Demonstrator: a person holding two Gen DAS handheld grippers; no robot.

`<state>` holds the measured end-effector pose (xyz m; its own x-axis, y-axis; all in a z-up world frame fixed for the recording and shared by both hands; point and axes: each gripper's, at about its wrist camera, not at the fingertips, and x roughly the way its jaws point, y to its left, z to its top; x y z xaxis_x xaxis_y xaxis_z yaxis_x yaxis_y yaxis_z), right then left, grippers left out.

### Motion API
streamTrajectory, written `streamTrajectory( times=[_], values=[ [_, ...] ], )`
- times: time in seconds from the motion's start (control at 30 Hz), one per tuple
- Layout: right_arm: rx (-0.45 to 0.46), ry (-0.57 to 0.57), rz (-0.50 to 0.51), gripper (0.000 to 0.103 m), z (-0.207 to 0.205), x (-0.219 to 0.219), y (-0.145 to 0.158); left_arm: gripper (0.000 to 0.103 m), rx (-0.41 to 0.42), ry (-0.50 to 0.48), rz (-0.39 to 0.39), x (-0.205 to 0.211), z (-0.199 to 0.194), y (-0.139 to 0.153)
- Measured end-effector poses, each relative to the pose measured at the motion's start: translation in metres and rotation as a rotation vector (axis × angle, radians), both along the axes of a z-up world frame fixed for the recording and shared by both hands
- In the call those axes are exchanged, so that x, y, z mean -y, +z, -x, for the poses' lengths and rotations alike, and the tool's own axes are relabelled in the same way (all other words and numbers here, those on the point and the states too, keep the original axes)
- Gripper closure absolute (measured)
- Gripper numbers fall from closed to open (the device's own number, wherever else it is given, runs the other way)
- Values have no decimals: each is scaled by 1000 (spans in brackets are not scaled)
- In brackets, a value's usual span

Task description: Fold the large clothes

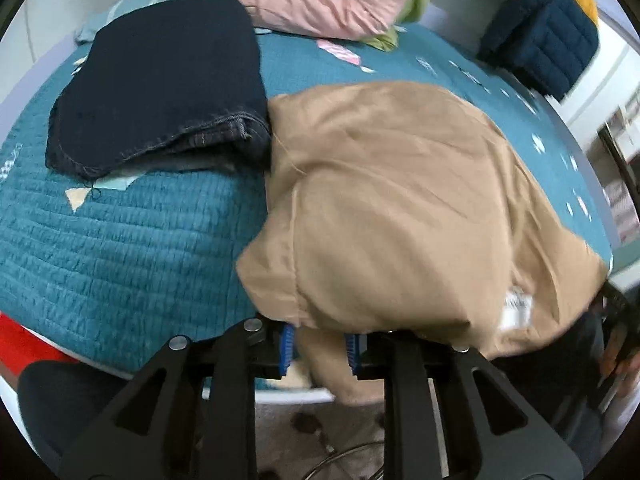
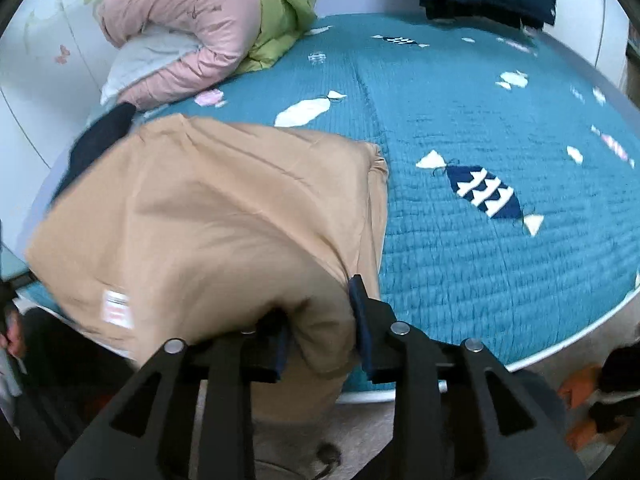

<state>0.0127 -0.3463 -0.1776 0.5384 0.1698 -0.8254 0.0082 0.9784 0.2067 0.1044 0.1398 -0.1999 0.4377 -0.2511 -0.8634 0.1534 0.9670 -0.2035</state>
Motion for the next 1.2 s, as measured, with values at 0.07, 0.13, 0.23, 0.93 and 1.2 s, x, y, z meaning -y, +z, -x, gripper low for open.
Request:
streamTrajectory(
  times=[0.07,0.13,0.23,0.93,1.2],
  values=[
    [6,6,10,72,9,1,11,83,-1,-18,-9,-4,14,7],
    [8,-1,9,71,19,6,19,83,-2,-28,-8,-9,26,15],
    [18,-44,-7,71,32,19,30,83,31,-46,-21,-15,42,34],
    [-254,-21,0,74,-45,-35,-57,93,-124,-16,-107,26,-18,-35],
    [-148,-82,-62,72,-60,-10,-14,92,-43,-109,-57,33,-16,18]
  ],
)
